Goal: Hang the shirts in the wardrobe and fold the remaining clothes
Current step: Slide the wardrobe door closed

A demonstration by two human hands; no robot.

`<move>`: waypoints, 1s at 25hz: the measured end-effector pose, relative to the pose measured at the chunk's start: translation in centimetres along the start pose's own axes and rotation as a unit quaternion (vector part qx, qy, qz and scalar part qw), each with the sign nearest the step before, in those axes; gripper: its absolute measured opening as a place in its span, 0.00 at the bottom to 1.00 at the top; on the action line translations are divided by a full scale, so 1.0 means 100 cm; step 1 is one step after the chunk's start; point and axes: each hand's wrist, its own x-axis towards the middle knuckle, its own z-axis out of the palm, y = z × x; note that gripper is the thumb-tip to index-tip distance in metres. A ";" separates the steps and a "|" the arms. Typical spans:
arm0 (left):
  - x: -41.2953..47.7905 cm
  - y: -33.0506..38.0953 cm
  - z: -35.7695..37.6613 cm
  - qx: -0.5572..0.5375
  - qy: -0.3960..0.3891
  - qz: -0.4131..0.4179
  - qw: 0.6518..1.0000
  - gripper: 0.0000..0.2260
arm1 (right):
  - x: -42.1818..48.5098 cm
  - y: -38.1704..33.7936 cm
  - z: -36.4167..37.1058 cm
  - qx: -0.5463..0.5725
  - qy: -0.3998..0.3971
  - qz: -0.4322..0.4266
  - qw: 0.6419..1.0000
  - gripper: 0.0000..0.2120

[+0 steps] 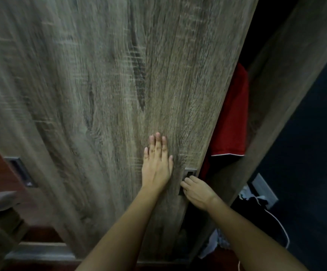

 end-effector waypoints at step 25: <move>-0.001 0.121 0.031 -0.024 -0.087 0.063 0.994 0.29 | -0.084 0.045 0.059 0.011 -0.143 0.061 0.988 0.20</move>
